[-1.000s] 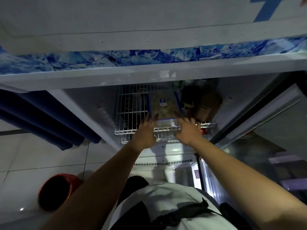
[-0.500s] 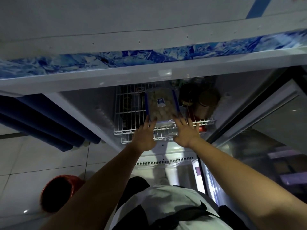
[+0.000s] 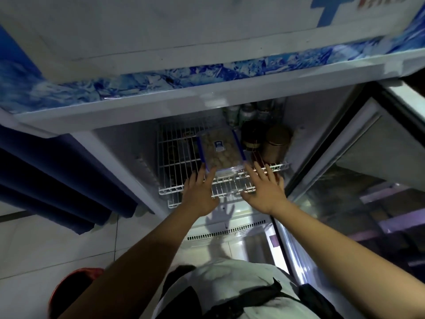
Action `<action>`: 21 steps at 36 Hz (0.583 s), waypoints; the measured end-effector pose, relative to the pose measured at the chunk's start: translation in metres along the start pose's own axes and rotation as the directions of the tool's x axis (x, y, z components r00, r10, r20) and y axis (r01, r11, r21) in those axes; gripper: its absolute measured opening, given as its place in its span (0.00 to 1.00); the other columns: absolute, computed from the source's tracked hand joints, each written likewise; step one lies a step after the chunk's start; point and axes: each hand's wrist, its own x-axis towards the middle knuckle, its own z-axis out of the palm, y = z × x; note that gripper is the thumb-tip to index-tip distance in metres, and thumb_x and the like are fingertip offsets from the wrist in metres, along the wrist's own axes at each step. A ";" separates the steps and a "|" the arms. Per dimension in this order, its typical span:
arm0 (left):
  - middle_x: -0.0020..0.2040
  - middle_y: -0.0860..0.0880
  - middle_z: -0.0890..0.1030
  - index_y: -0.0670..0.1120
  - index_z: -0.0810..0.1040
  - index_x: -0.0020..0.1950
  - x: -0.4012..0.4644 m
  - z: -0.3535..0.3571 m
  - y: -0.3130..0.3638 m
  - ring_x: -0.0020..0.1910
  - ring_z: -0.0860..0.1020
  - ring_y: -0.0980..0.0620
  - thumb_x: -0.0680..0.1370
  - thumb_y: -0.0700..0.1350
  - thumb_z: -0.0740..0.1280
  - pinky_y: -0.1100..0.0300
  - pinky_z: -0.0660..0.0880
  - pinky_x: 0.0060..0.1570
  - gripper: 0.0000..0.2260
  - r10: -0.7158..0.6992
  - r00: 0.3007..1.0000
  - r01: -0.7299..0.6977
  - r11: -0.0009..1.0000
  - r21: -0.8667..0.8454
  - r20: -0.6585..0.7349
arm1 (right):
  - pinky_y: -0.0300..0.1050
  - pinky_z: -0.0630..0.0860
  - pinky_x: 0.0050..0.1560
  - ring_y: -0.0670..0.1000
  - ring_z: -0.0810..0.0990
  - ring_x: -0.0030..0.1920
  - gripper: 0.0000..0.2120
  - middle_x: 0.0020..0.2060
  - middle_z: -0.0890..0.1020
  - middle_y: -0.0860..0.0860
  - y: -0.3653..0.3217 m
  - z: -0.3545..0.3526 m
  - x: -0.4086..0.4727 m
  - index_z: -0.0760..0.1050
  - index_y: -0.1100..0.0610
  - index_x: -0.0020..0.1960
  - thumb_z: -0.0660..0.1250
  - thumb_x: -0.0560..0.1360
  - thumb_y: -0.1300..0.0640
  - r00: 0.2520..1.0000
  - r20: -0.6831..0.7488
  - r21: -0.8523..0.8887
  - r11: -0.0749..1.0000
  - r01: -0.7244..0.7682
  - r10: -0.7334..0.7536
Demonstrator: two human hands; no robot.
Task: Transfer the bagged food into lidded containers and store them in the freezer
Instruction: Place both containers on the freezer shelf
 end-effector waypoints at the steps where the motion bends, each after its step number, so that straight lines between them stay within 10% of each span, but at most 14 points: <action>1: 0.83 0.45 0.42 0.59 0.39 0.81 -0.006 -0.002 -0.002 0.81 0.46 0.37 0.77 0.59 0.69 0.40 0.48 0.78 0.45 0.021 1.000 -0.021 1.000 -0.008 0.001 | 0.67 0.43 0.76 0.54 0.36 0.80 0.41 0.81 0.40 0.44 -0.001 0.000 -0.009 0.38 0.37 0.80 0.59 0.76 0.33 1.000 -0.028 0.010 1.000 -0.010 0.010; 21: 0.83 0.49 0.38 0.57 0.43 0.82 -0.182 0.032 -0.017 0.81 0.41 0.42 0.78 0.59 0.67 0.43 0.43 0.77 0.41 0.402 0.910 -0.395 0.915 -0.081 0.107 | 0.56 0.53 0.74 0.52 0.49 0.81 0.33 0.81 0.54 0.46 -0.088 0.048 -0.310 0.59 0.43 0.79 0.66 0.78 0.41 0.813 -0.338 0.341 0.867 -0.364 0.474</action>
